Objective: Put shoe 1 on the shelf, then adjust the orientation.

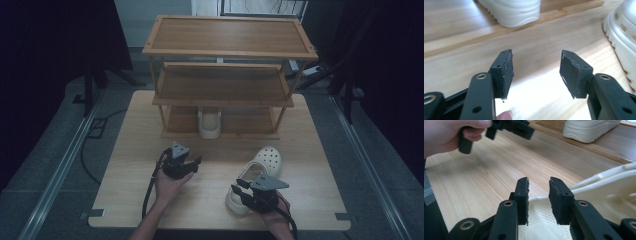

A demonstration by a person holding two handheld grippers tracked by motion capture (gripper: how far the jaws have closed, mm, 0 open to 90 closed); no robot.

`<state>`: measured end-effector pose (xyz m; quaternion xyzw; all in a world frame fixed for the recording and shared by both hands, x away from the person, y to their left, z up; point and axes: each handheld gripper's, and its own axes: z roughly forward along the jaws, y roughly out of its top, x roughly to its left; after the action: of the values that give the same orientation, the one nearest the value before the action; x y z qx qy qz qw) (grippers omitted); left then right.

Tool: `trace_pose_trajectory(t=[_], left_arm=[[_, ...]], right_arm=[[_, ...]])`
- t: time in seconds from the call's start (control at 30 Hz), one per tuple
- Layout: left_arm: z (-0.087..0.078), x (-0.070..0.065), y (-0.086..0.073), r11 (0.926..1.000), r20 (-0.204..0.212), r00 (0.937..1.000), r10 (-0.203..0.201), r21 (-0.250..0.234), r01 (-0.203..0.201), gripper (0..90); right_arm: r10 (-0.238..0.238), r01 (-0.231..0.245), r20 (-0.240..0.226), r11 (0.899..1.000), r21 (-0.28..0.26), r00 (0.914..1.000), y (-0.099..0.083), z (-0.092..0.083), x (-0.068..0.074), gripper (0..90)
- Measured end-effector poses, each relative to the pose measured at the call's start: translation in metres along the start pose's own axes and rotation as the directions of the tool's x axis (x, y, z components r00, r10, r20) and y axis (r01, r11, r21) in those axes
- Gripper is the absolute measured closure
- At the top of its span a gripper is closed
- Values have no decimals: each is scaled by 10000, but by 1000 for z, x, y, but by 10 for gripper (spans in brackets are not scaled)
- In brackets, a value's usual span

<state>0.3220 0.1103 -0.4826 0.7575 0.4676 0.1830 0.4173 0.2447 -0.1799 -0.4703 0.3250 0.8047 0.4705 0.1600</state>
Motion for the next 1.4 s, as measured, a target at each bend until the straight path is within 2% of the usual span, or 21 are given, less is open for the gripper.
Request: trace_pose_trajectory(t=[0.2,0.3,0.47,0.6,0.7,0.93,1.13,1.23,1.4], left_arm=[[-20,8,-11,9997,134,9998,-152,-172,154,433],[-23,9,-14,9999,255,9997,19,134,-23,430],[-23,13,-21,9996,288,9996,-51,269,44,428],[-26,16,-26,9994,285,9995,-153,309,144,427],[-31,20,-28,9993,294,9992,-287,251,280,427],[-37,24,-29,9985,340,9980,-527,159,522,428],[-41,27,-30,9981,397,9974,-605,152,600,425],[-42,29,-31,9967,568,9951,-812,125,806,425],[-46,31,-30,9968,507,9955,-802,43,800,424]], right_arm=[[-62,62,19,10000,39,10000,3,4,3,702],[-74,74,12,9999,121,10000,4,7,4,704],[-77,79,-65,9995,319,9999,6,17,8,740],[-241,250,-129,9970,733,9996,7,29,12,791],[-465,456,63,9936,1035,9989,6,36,16,836],[-466,442,180,9922,1166,9988,6,37,15,898],[-348,337,65,9922,1200,9994,5,34,13,900],[-381,381,-22,9912,1265,9993,5,32,13,900],[-282,303,-183,9910,1304,9994,1,25,12,900]])
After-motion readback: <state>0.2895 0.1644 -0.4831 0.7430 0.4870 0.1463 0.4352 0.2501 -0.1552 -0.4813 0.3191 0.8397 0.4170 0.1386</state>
